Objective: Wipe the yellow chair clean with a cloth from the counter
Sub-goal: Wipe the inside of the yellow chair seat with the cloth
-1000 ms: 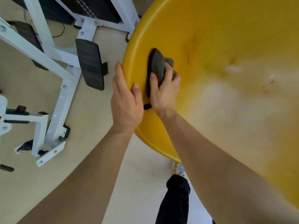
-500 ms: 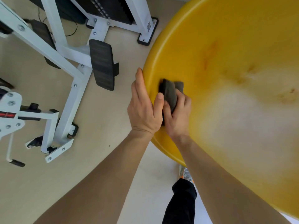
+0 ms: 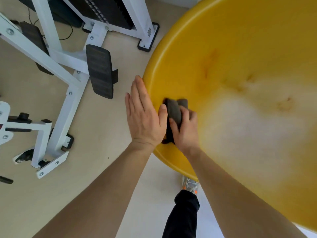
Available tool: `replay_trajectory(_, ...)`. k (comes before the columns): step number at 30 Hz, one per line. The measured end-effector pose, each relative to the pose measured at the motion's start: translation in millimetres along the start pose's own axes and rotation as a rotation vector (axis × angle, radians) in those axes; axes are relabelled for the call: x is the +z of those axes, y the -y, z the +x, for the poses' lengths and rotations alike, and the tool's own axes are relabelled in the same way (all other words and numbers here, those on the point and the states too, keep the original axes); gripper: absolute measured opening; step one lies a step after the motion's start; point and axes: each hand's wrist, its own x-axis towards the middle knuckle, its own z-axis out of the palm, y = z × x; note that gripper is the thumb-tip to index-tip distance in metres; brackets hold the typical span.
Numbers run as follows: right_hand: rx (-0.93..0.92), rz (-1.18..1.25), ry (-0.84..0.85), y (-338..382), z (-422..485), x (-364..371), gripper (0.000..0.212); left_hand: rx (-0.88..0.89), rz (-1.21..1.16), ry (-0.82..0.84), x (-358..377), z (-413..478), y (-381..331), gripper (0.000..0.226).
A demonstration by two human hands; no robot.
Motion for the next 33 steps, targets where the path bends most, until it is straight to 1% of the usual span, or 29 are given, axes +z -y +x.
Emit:
replay_trajectory(1, 0.055, -0.175, 0.071, -33, -25, -5, 0.047, 0.033, 0.092, 0.014, 0, -5, -7, 0.080)
replay_trajectory(3, 0.166, -0.460, 0.160, -91, -70, -24, 0.045, 0.108, 0.188, 0.045, 4, -18, -22, 0.080)
replay_trajectory(5, 0.148, -0.669, 0.188, -128, -94, -52, 0.044, 0.209, 0.196, 0.096, 17, -31, -35, 0.077)
replay_trajectory(7, -0.013, -0.862, 0.222, -156, -92, -80, 0.045, 0.316, 0.164, 0.241, 44, -44, -50, 0.072)
replay_trajectory(8, -0.123, -0.918, 0.266, -166, -85, -93, 0.052, 0.323, 0.135, 0.326, 61, -47, -59, 0.069)
replay_trajectory(9, -0.243, -0.936, 0.335, -174, -73, -108, 0.068, 0.290, 0.106, 0.400, 79, -49, -69, 0.065)
replay_trajectory(10, -0.325, -0.957, 0.417, -182, -56, -124, 0.087, 0.236, 0.085, 0.465, 97, -50, -80, 0.061)
replay_trajectory(11, -0.355, -1.006, 0.464, -188, -37, -142, 0.099, 0.188, 0.073, 0.521, 115, -50, -92, 0.056)
replay_trajectory(12, -0.356, -1.069, 0.432, -192, -13, -165, 0.100, 0.162, 0.067, 0.562, 132, -49, -104, 0.052)
replay_trajectory(13, -0.343, -1.121, 0.303, -196, 14, -189, 0.094, 0.160, 0.060, 0.581, 147, -47, -116, 0.049)
replay_trajectory(14, -0.295, -1.157, 0.110, -199, 42, -215, 0.085, 0.171, 0.055, 0.585, 160, -44, -128, 0.046)
replay_trajectory(16, -0.122, -1.167, -0.323, -206, 94, -267, 0.063, 0.209, 0.042, 0.581, 182, -34, -152, 0.042)
replay_trajectory(17, -0.054, -1.127, -0.479, -208, 108, -281, 0.053, 0.221, 0.023, 0.575, 191, -29, -164, 0.040)
replay_trajectory(18, -0.021, -1.078, -0.556, -212, 113, -286, 0.048, 0.217, 0.003, 0.573, 198, -24, -174, 0.039)
replay_trajectory(19, -0.035, -1.043, -0.554, -218, 108, -280, 0.048, 0.197, -0.017, 0.577, 203, -21, -184, 0.037)
replay_trajectory(20, -0.089, -1.025, -0.480, -226, 91, -267, 0.050, 0.171, -0.036, 0.579, 206, -20, -193, 0.034)
replay_trajectory(21, -0.181, -1.025, -0.343, -236, 66, -250, 0.052, 0.146, -0.054, 0.586, 208, -20, -200, 0.030)
replay_trajectory(23, -0.409, -1.063, 0.010, -257, 8, -225, 0.052, 0.134, -0.059, 0.639, 208, -25, -211, 0.021)
replay_trajectory(24, -0.513, -1.098, 0.156, -267, -11, -225, 0.049, 0.144, -0.056, 0.670, 207, -28, -214, 0.017)
replay_trajectory(25, -0.606, -1.127, 0.262, -273, -13, -236, 0.049, 0.155, -0.055, 0.688, 205, -29, -216, 0.013)
replay_trajectory(26, -0.667, -1.162, 0.300, -273, -1, -256, 0.048, 0.164, -0.055, 0.689, 203, -28, -217, 0.010)
replay_trajectory(27, -0.692, -1.202, 0.239, -270, 20, -282, 0.047, 0.173, -0.055, 0.684, 201, -26, -219, 0.009)
replay_trajectory(28, -0.676, -1.228, 0.101, -262, 47, -311, 0.046, 0.177, -0.054, 0.682, 200, -21, -222, 0.009)
replay_trajectory(30, -0.595, -1.238, -0.301, -232, 104, -377, 0.045, 0.172, -0.054, 0.682, 199, -11, -231, 0.009)
replay_trajectory(31, -0.574, -1.203, -0.493, -213, 125, -403, 0.040, 0.175, -0.058, 0.677, 200, -5, -236, 0.009)
replay_trajectory(32, -0.580, -1.153, -0.661, -198, 138, -418, 0.035, 0.179, -0.069, 0.668, 202, 0, -242, 0.009)
replay_trajectory(33, -0.588, -1.116, -0.785, -192, 145, -420, 0.033, 0.182, -0.083, 0.657, 204, 5, -248, 0.010)
